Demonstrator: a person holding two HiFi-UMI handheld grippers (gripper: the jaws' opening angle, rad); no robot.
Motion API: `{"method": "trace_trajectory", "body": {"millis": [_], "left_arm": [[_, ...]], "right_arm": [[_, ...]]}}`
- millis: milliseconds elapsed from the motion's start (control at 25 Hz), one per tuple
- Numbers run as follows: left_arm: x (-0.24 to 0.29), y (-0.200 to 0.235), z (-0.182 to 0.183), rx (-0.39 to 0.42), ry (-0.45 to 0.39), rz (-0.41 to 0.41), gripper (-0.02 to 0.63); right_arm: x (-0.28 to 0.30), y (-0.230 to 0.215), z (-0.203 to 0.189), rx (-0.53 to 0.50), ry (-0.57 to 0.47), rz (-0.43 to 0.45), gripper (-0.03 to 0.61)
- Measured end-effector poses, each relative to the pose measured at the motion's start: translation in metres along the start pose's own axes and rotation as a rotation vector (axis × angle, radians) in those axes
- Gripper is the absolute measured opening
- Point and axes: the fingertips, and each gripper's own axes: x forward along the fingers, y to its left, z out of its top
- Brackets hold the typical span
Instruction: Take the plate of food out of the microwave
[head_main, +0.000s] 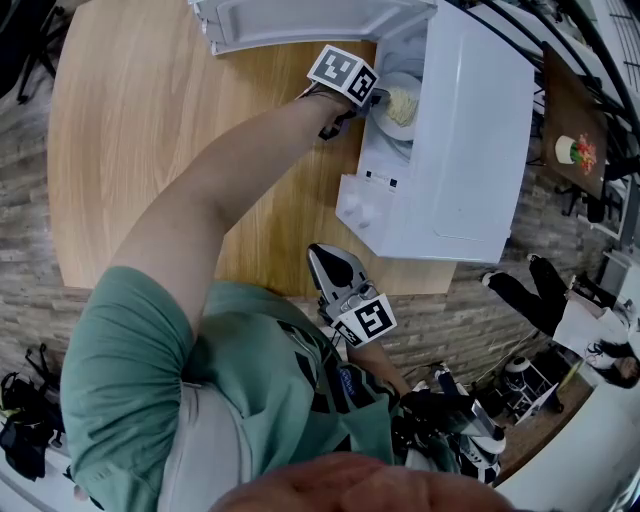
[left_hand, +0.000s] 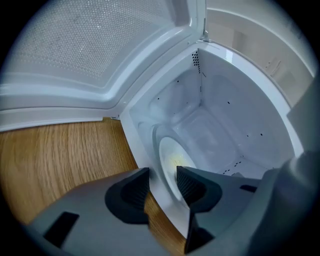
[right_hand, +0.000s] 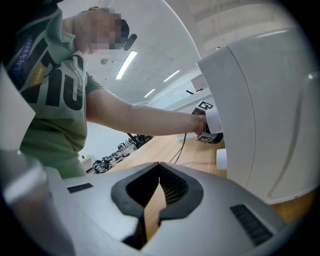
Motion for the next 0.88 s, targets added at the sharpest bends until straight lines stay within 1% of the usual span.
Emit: {"method": "trace_trajectory", "body": {"millis": [120, 320, 440, 520, 720, 880], "left_arm": [[-0.002, -0.001, 0.000, 0.002, -0.004, -0.002, 0.165], [-0.005, -0.002, 0.000, -0.022, -0.004, -0.013, 0.131], [-0.009, -0.005, 0.002, -0.039, -0.020, -0.034, 0.109], [-0.014, -0.009, 0.004, -0.061, -0.039, -0.060, 0.058], [-0.029, -0.013, 0.011, -0.141, -0.083, -0.110, 0.025], [-0.047, -0.010, 0.013, -0.199, -0.127, -0.122, 0.015]], "right_arm": [[-0.001, 0.001, 0.002, -0.004, -0.002, -0.001, 0.006], [-0.005, 0.001, 0.003, 0.000, -0.005, -0.013, 0.006], [-0.005, 0.003, 0.003, 0.001, -0.007, -0.011, 0.006], [-0.006, 0.004, 0.003, -0.001, -0.009, -0.008, 0.006], [-0.006, 0.006, 0.007, -0.005, -0.015, -0.008, 0.006], [-0.006, 0.010, 0.012, -0.011, -0.023, -0.007, 0.006]]}}
